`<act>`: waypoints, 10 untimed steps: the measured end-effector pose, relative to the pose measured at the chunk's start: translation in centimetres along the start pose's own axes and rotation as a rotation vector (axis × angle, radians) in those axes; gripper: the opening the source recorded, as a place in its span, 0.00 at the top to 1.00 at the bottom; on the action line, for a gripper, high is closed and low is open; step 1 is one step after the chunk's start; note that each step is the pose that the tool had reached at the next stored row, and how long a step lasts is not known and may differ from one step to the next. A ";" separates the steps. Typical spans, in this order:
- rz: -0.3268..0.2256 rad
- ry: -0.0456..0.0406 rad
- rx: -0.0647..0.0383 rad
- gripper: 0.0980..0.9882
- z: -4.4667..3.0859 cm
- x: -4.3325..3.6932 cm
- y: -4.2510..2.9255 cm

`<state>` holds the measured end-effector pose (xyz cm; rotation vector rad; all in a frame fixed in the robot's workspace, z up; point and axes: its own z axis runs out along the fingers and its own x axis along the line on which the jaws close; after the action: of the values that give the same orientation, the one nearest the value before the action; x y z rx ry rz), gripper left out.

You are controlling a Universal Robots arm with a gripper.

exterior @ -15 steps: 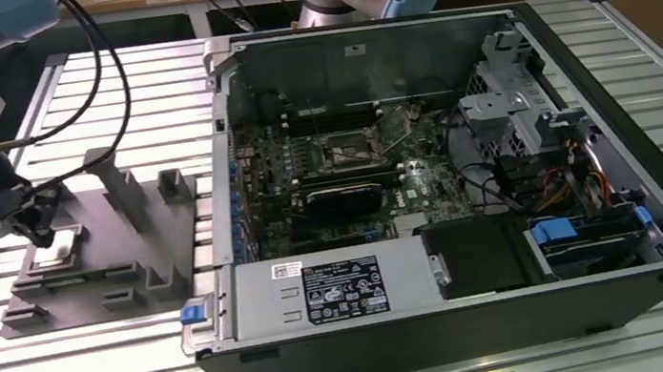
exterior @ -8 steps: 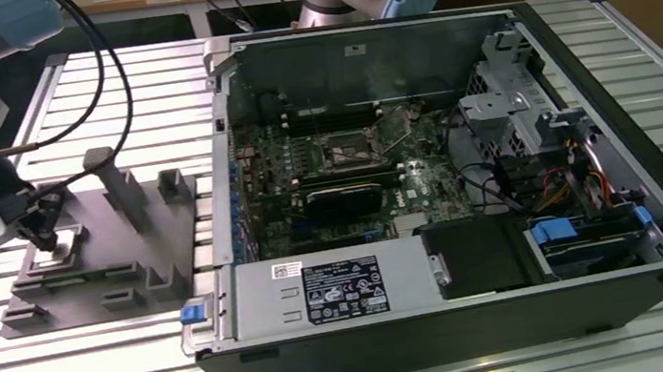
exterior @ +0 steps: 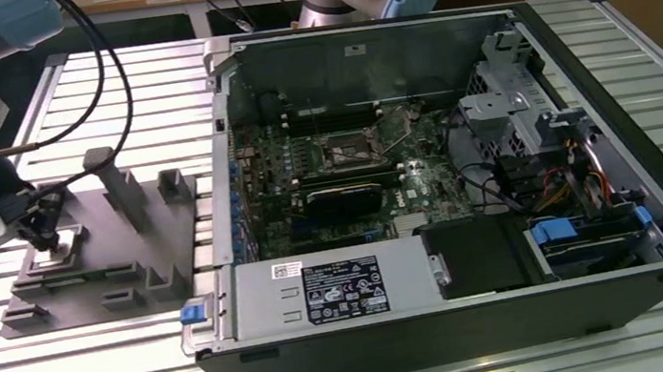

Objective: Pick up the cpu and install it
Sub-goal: 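Pick up the cpu and move it towards the insertion slot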

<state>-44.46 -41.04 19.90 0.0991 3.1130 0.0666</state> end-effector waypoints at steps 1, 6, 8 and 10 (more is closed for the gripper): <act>0.000 0.0000 0.000 0.85 0.00 0.00 0.00; 0.000 0.0000 0.000 0.65 0.00 0.00 0.00; 0.000 0.0000 0.000 0.59 0.00 0.00 0.00; 0.000 0.0000 0.000 0.52 0.00 0.00 0.00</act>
<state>-44.46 -41.04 19.90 0.0986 3.1131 0.0664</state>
